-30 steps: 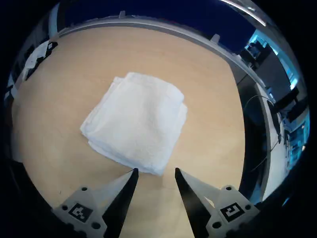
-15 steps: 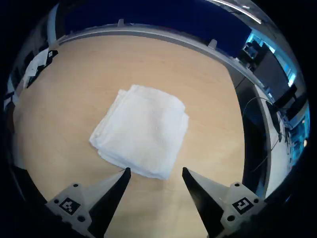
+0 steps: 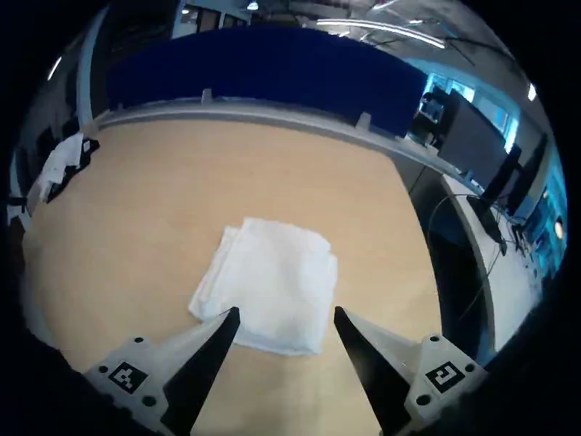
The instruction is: Fold towel
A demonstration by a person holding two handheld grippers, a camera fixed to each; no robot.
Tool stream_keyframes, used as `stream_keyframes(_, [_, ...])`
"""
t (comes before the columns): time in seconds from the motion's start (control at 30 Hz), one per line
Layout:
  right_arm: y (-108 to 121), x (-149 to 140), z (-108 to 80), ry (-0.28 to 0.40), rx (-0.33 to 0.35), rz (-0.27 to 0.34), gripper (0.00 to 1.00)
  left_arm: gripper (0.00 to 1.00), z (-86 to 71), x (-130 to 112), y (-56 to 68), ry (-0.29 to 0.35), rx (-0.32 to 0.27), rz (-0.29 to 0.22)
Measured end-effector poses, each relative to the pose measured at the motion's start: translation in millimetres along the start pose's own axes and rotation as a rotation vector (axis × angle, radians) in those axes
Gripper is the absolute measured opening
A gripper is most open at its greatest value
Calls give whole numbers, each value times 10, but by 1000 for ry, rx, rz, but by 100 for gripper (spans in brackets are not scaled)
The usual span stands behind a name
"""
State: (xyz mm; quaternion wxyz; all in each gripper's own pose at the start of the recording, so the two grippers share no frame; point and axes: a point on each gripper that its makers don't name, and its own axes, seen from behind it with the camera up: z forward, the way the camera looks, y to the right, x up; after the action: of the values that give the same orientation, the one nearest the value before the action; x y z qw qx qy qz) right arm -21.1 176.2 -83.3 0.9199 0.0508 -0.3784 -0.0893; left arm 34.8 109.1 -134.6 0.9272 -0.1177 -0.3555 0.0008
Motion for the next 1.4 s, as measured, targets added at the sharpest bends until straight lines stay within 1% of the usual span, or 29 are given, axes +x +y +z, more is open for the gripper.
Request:
stream_keyframes(0.2, [-218,559,-262,239,-13,103,100,95,8,69,13,18,-5,7])
stream_keyframes(0.3, [-318,763,-403,326,-4,148,100,95,19,104,27,27,-7,9])
stream_keyframes(0.4, [-363,915,-524,390,-6,165,100,95,32,145,43,40,-9,13])
stream_keyframes(0.57, [-440,1132,-692,462,-11,162,100,95,68,247,48,83,-4,21])
stream_keyframes(0.67, [-505,1260,-773,498,-11,161,100,95,77,377,20,136,11,23])
stream_keyframes(0.77, [-591,1394,-849,533,-4,158,100,95,36,626,-67,228,46,24])
stream_keyframes(0.9, [-690,1581,-975,587,-9,151,100,95,-91,1037,-183,376,85,27])
stream_keyframes(1.0, [-755,1719,-1086,628,-24,147,100,95,-197,1300,-252,468,104,25])
stream_keyframes(1.1, [-856,1846,-1184,660,-35,141,100,95,-283,1494,-335,537,124,20])
stream_keyframes(1.2, [-967,1936,-1248,681,-43,120,100,95,-321,1612,-416,580,142,10])
stream_keyframes(1.27, [-1022,1964,-1255,686,-49,107,100,95,-326,1644,-444,593,147,6])
stream_keyframes(1.4, [-1117,2006,-1252,685,-50,92,100,95,-331,1678,-463,616,150,8])
